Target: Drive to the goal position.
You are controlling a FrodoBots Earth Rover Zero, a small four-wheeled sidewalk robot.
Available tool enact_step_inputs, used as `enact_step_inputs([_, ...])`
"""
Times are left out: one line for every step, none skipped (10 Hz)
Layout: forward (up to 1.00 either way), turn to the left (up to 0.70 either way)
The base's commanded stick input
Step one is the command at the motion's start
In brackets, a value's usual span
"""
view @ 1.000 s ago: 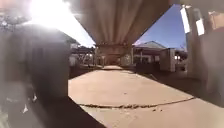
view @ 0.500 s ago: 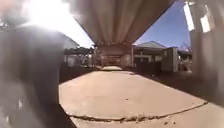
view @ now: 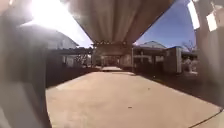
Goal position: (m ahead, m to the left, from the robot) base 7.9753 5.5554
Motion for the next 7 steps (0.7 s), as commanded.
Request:
enact_step_inputs([0.70,0.00])
enact_step_inputs([0.70,0.00])
enact_step_inputs([0.70,0.00])
enact_step_inputs([0.70,0.00])
enact_step_inputs([0.70,0.00])
enact_step_inputs([0.70,0.00])
enact_step_inputs([0.70,0.00])
